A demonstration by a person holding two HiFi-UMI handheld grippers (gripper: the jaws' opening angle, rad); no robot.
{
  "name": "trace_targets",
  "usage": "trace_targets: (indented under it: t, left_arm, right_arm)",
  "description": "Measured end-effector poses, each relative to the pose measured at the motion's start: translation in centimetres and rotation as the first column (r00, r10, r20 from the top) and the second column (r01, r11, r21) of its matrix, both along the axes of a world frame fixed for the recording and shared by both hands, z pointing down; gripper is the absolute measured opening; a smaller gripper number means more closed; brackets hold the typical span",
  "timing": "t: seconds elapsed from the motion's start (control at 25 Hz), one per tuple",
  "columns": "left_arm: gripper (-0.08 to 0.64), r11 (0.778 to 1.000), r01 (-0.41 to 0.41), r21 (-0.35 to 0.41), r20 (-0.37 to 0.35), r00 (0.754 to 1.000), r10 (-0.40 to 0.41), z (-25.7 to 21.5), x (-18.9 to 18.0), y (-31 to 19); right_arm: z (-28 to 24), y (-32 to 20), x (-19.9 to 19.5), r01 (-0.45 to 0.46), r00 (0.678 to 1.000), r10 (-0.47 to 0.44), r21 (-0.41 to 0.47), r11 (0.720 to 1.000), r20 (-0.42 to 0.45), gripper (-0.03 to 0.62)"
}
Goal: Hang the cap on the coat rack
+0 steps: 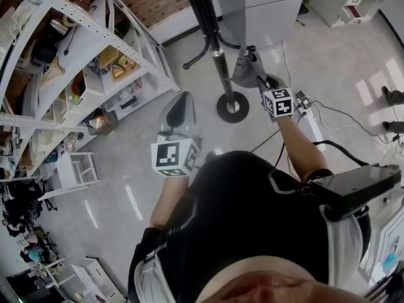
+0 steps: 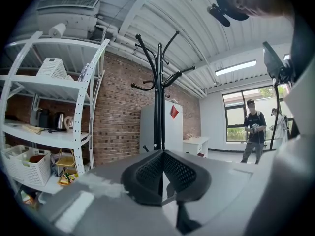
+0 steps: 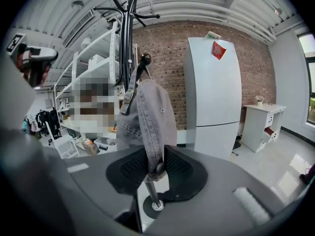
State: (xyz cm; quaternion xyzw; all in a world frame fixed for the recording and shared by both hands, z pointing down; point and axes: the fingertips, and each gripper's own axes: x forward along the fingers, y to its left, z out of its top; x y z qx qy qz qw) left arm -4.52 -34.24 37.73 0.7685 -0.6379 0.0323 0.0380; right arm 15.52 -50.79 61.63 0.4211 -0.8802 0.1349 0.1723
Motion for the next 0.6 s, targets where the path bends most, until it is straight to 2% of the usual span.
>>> trace_targets:
  t: [0.28,0.48,0.6]
  left_arm:
    - [0.017,1.000,-0.007,-0.010,0.004,1.000,0.007,0.2,-0.4,-0.1]
    - [0.018,1.000,-0.016,-0.011,0.006,1.000,0.016,0.2,-0.7,-0.2]
    - [0.018,1.000,-0.024,-0.016,0.006,1.000,0.024,0.4,-1.0,-0.1]
  right_arm:
    - [0.7,-0.6,-0.6,0.008,1.000,-0.008,0.014,1.000,-0.025,0.086]
    - [0.3,-0.6,-0.8,-0.010,1.000,0.010,0.012,1.000,-0.005,0.094]
    - [0.1,-0.4,-1.2,-0.016,1.000,0.016,0.017,1.000,0.001,0.143]
